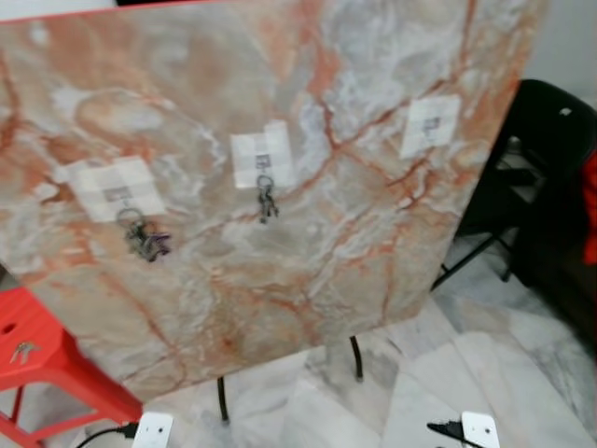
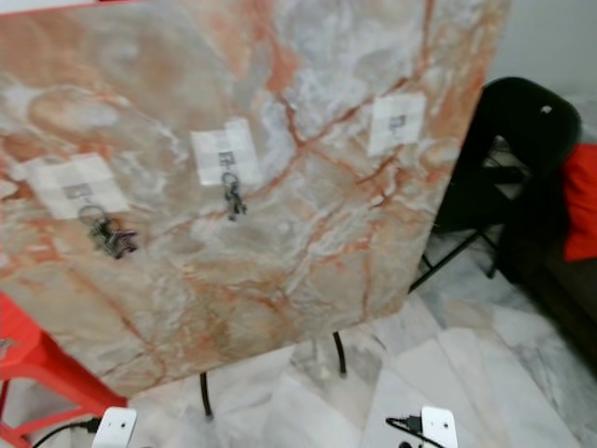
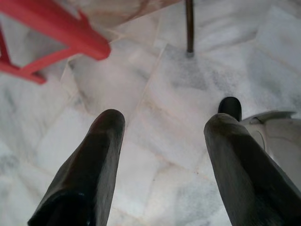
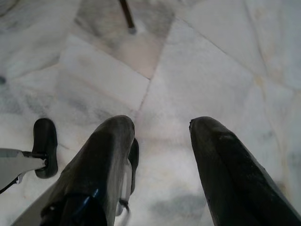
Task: Hang keys on a hook
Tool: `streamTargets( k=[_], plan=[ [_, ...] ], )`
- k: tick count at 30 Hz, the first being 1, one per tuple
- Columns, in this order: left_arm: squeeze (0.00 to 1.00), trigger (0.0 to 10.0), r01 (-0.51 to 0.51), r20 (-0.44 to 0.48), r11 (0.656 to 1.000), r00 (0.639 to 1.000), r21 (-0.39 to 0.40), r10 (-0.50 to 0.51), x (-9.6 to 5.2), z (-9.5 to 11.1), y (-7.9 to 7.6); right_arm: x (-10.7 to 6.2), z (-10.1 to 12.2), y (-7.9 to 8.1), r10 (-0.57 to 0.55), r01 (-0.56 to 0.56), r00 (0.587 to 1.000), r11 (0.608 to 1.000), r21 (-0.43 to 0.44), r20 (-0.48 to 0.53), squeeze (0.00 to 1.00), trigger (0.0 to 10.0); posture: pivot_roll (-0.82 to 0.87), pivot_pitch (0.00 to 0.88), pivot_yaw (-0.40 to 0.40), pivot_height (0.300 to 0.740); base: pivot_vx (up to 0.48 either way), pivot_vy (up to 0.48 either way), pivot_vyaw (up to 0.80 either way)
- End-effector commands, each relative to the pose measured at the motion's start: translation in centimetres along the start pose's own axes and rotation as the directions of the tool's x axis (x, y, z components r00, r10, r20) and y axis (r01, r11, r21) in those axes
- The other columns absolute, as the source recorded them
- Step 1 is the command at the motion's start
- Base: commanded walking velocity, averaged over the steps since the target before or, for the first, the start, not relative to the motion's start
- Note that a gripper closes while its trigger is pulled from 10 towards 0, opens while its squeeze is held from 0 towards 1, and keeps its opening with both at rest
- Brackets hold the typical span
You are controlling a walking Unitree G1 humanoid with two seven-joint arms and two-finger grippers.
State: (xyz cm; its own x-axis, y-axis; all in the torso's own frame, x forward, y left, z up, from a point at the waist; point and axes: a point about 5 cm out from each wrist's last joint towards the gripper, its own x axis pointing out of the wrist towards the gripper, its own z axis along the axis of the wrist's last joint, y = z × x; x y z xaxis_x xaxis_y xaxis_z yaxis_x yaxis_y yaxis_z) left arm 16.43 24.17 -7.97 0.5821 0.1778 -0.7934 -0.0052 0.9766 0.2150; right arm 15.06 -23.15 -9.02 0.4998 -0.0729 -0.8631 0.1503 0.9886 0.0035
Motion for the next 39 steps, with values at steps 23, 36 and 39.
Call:
streamTargets(
  k=[23, 36, 39],
  plan=[
    [0.0, 10.0, -0.029, -0.136, 0.999, 0.991, -0.046, 0.023, -0.9, -3.7, 1.4, 0.0, 0.0, -0.2, -0.012, 0.012, 1.0, 1.0, -0.003, -0.001, 0.0, 10.0, 0.04, 0.0, -0.019, 0.74, 0.0, 0.0, 0.73],
    [0.0, 10.0, 0.0, -0.132, 1.0, 0.991, -0.018, -0.002, -0.9, -3.6, 1.1, 0.0, -0.1, 0.1, -0.02, 0.02, 1.0, 0.999, 0.034, -0.001, 0.0, 10.0, 0.02, 0.0, 0.019, 0.74, 0.0, 0.209, 0.0],
    [0.0, 10.0, 0.001, -0.127, 1.0, 0.992, -0.019, -0.004, -0.8, -3.3, 1.0, 0.0, 0.0, 0.0, -0.027, 0.027, 1.0, 0.999, 0.037, -0.001, 0.0, 10.0, 0.02, 0.0, 0.023, 0.74, 0.0, 0.48, 0.0]
  ],
)
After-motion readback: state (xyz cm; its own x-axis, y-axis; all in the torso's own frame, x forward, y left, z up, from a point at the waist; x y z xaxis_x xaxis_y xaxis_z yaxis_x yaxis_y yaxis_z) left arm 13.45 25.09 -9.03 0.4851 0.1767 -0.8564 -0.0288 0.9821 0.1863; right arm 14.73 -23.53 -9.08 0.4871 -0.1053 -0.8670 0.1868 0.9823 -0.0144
